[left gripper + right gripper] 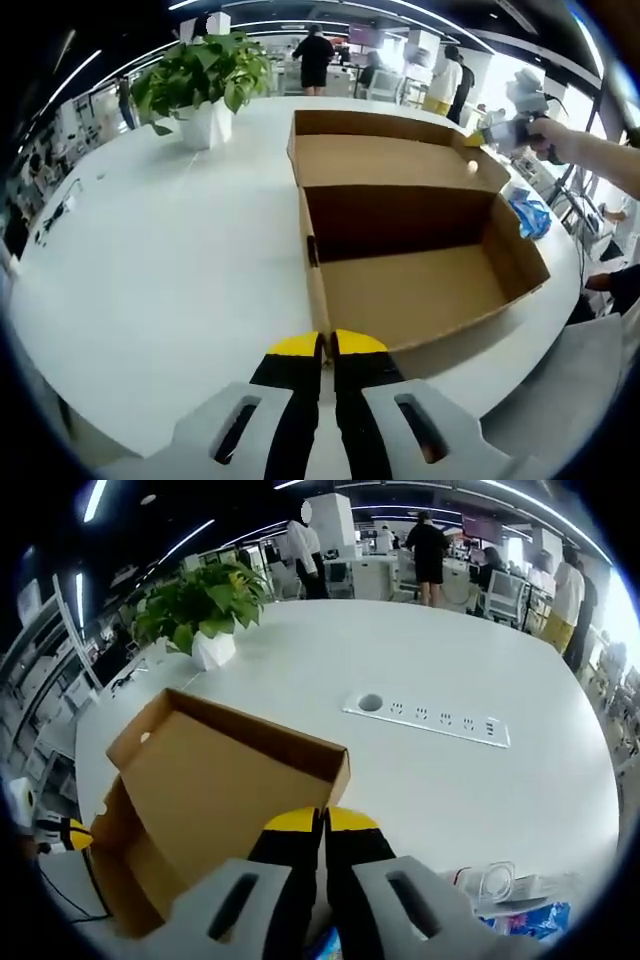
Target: Operate the shoe box by opening the lid, removing the specified soft item, and placing it in the target area until the item is outside and the box remains undamaged.
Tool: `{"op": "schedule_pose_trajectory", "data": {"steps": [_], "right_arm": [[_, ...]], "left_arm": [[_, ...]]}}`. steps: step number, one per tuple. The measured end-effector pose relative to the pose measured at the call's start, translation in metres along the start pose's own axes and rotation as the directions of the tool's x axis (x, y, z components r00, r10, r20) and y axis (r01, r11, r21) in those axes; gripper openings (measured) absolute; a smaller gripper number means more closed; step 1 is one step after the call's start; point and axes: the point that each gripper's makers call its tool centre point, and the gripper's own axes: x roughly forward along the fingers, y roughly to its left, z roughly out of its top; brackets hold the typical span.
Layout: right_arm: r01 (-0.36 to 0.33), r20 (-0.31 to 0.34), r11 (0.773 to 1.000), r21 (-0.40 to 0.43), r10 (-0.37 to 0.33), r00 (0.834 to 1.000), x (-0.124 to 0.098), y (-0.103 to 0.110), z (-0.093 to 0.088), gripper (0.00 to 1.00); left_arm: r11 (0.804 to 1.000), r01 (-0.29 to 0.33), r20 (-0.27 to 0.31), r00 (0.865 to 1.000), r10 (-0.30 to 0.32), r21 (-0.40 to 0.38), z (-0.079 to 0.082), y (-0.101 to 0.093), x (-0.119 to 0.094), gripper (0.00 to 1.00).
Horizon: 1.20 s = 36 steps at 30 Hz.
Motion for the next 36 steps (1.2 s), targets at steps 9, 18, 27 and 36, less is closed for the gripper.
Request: {"op": "schedule_pose_trajectory", "data": {"steps": [9, 18, 27, 36], "right_arm": [[-0.004, 0.054, 1.0, -0.029, 0.005, 0.999, -0.014, 0.006, 0.01, 0.0], [-0.01, 0.104, 0.999, -0.039, 0.014, 0.994, -0.028, 0.012, 0.015, 0.0], [-0.023, 0.16, 0.998, -0.057, 0.032, 0.987, -0.048, 0.021, 0.019, 0.0], [-0.029, 0.211, 0.997, -0.068, 0.043, 0.977, -0.065, 0.03, 0.02, 0.0]], "left_arm": [[1.0, -0.001, -0.002, 1.0, 0.001, 0.009, 0.0, -0.001, 0.0, 0.0], [1.0, 0.002, -0.006, 1.0, -0.002, 0.015, 0.0, 0.0, 0.0, 0.0], [1.0, 0.007, -0.005, 1.0, -0.007, 0.016, 0.0, -0.001, 0.0, 0.0], [1.0, 0.007, -0.004, 1.0, -0.007, 0.022, 0.0, -0.001, -0.001, 0.0]]}}
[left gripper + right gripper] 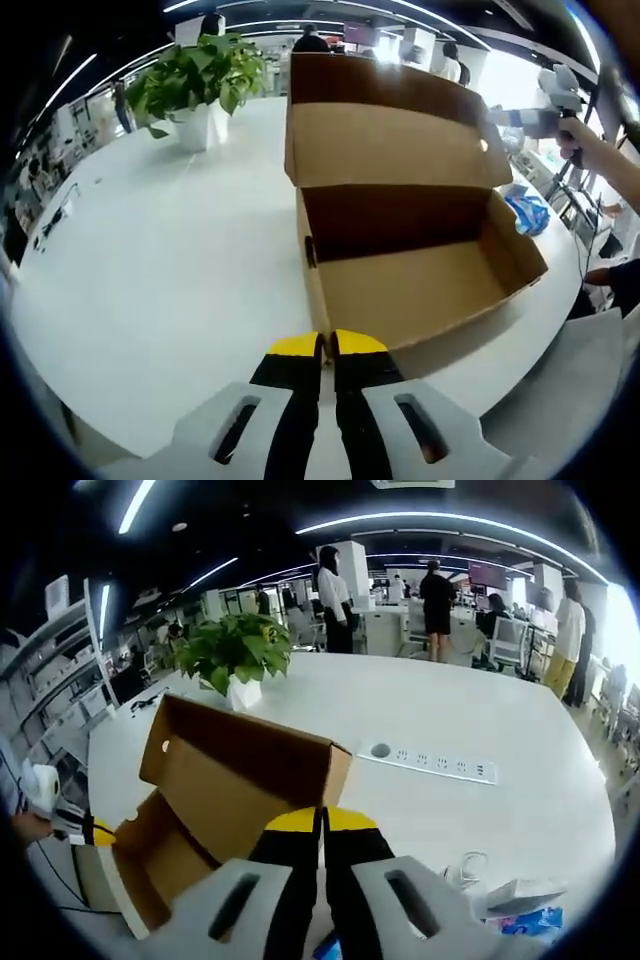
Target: Operate the shoe box by opening the lid, removing the specified soft item, and placing it in the target area until the item is outside and the box remains undamaged.
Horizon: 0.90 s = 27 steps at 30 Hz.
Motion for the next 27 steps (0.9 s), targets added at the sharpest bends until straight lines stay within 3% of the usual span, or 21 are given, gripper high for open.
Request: {"op": "schedule_pose_trajectory", "data": {"steps": [27], "right_arm": [[-0.015, 0.146, 0.998, -0.06, 0.024, 0.989, -0.053, 0.032, -0.012, 0.0]], "left_arm": [[1.0, -0.003, 0.011, 1.0, 0.003, -0.006, 0.0, 0.0, -0.001, 0.0]]}}
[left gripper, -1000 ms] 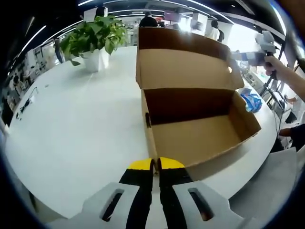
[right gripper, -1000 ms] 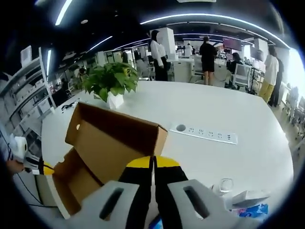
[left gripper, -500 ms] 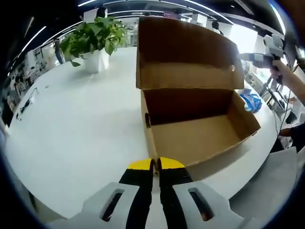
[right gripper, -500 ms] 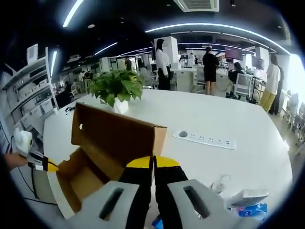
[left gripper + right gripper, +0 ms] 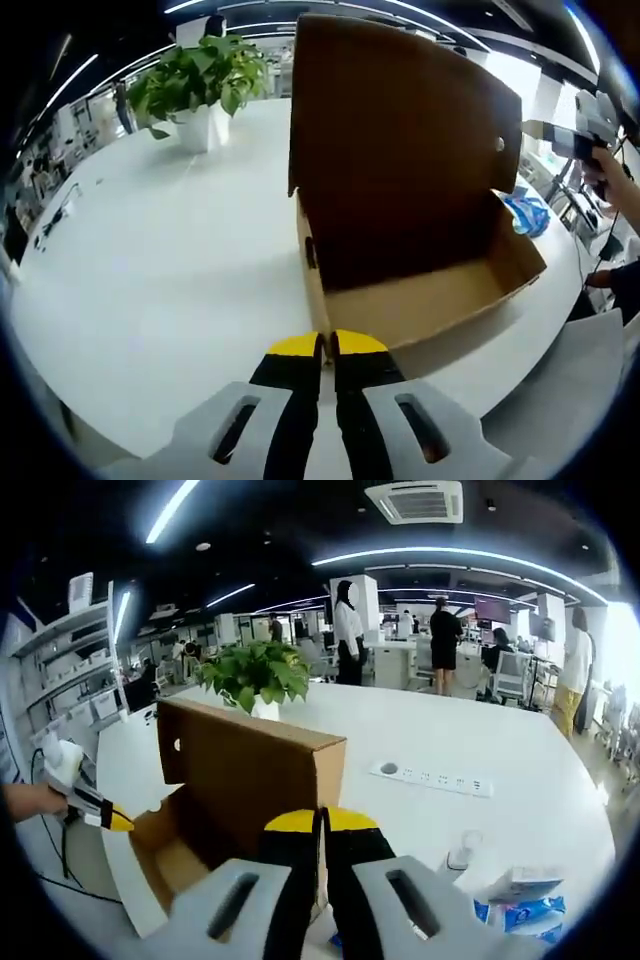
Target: Operate the shoe box by opening the lid, removing the specified soft item, and placing it in the target area until the item is outside and the box remains undamaged.
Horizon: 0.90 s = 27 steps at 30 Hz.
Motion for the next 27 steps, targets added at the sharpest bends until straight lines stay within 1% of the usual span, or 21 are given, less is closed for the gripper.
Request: {"op": "schedule_pose_trajectory", "data": {"steps": [3, 6, 14, 19, 21, 22, 23, 27], "right_arm": [[0.0, 0.006, 1.0, 0.005, 0.0, 1.0, -0.005, 0.003, -0.002, 0.0], [0.005, 0.022, 1.0, -0.017, -0.005, 1.0, -0.01, 0.008, -0.005, 0.0], [0.015, 0.048, 1.0, 0.013, -0.015, 0.999, -0.023, 0.016, -0.014, 0.0], [0.018, 0.05, 0.999, 0.031, -0.02, 0.999, -0.03, 0.021, -0.02, 0.0], [0.016, 0.05, 1.0, 0.019, -0.017, 0.999, -0.032, 0.023, -0.023, 0.01], [0.001, 0.05, 1.0, -0.001, -0.001, 0.999, -0.033, 0.026, -0.024, 0.01], [0.013, 0.049, 1.0, 0.009, -0.014, 0.999, -0.034, 0.025, -0.026, 0.01], [0.014, 0.05, 1.0, 0.019, -0.015, 0.999, -0.037, 0.027, -0.03, 0.01]], "left_arm": [[1.0, -0.002, 0.003, 1.0, 0.002, 0.0, 0.0, 0.0, 0.0, 0.0], [1.0, -0.002, 0.006, 1.0, 0.002, 0.002, 0.0, 0.0, 0.0, 0.01], [1.0, -0.001, -0.001, 1.0, 0.001, 0.018, 0.0, 0.0, 0.0, 0.01], [1.0, 0.0, 0.005, 1.0, 0.0, 0.015, 0.001, 0.0, 0.0, 0.01], [1.0, 0.0, 0.008, 1.0, 0.0, 0.014, 0.001, 0.0, 0.0, 0.01], [1.0, 0.0, 0.011, 1.0, 0.0, 0.015, 0.001, 0.0, 0.0, 0.01], [1.0, 0.0, 0.013, 1.0, 0.0, 0.014, 0.001, 0.0, 0.0, 0.01], [1.0, 0.005, 0.03, 1.0, -0.005, 0.01, 0.0, 0.0, 0.0, 0.01]]}}
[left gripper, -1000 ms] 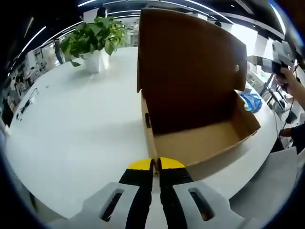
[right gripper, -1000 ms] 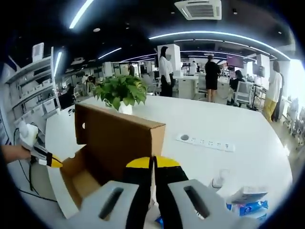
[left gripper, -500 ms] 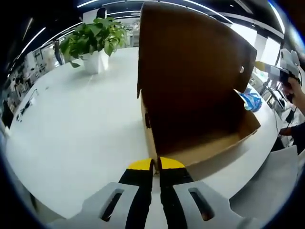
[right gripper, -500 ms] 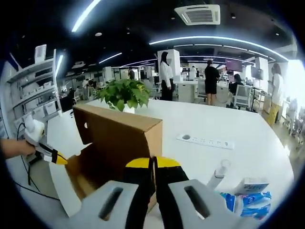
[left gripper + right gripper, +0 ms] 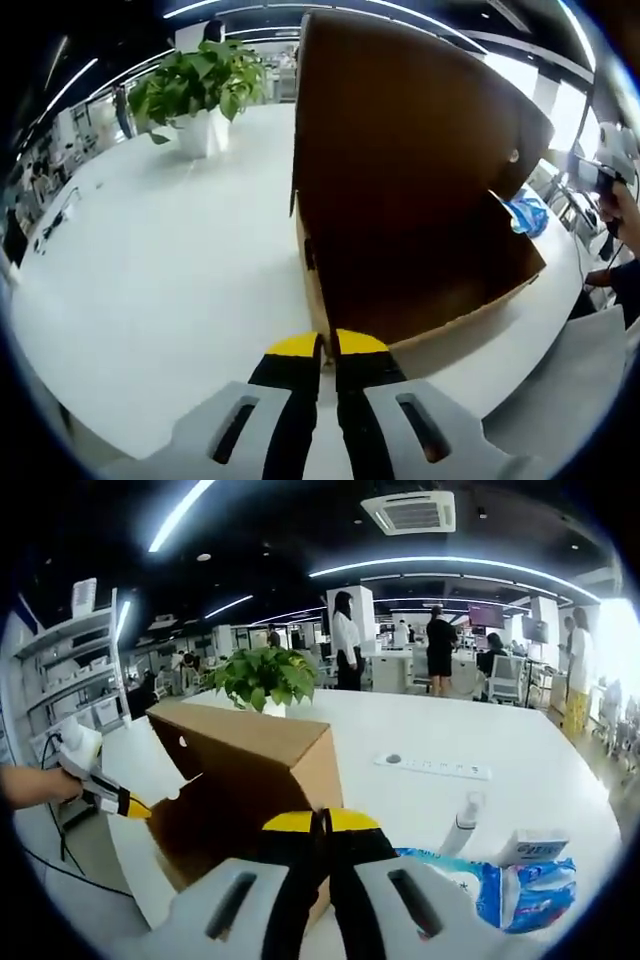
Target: Operate the shoe box by opening the lid, removing the specified soft item, and placing it in the target area until the item is outside and the box remains undamaged.
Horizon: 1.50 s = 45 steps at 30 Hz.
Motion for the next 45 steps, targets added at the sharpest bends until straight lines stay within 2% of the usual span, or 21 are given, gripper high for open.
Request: {"op": "schedule_pose_trajectory", "data": {"steps": [9, 17, 30, 36, 42, 45], "right_arm": [[0.009, 0.001, 1.0, 0.011, -0.009, 1.0, -0.004, 0.002, -0.007, 0.01], [0.007, -0.012, 1.0, -0.003, -0.007, 1.0, -0.013, 0.009, -0.02, 0.01], [-0.002, -0.015, 1.0, -0.031, 0.002, 1.0, -0.021, 0.014, -0.032, 0.01], [-0.02, -0.021, 0.999, -0.038, 0.019, 1.0, -0.024, 0.017, -0.038, 0.02], [-0.034, -0.038, 0.998, -0.049, 0.032, 0.999, -0.027, 0.02, -0.049, 0.02], [-0.042, -0.042, 0.997, -0.064, 0.039, 0.998, -0.028, 0.021, -0.053, 0.03]], "left_arm": [[1.0, 0.011, 0.011, 1.0, -0.011, 0.008, 0.0, -0.001, -0.001, 0.02], [1.0, 0.024, 0.012, 1.0, -0.024, -0.006, 0.0, -0.002, -0.001, 0.02], [0.999, 0.032, 0.021, 0.999, -0.032, 0.021, 0.001, -0.003, -0.003, 0.03], [0.999, 0.038, 0.048, 0.998, -0.039, 0.03, 0.007, -0.003, -0.009, 0.03], [0.997, 0.015, 0.121, 0.992, -0.024, 0.076, 0.025, 0.001, -0.017, 0.12], [0.996, 0.011, 0.151, 0.988, -0.024, 0.086, 0.033, 0.002, -0.021, 0.12]]}}
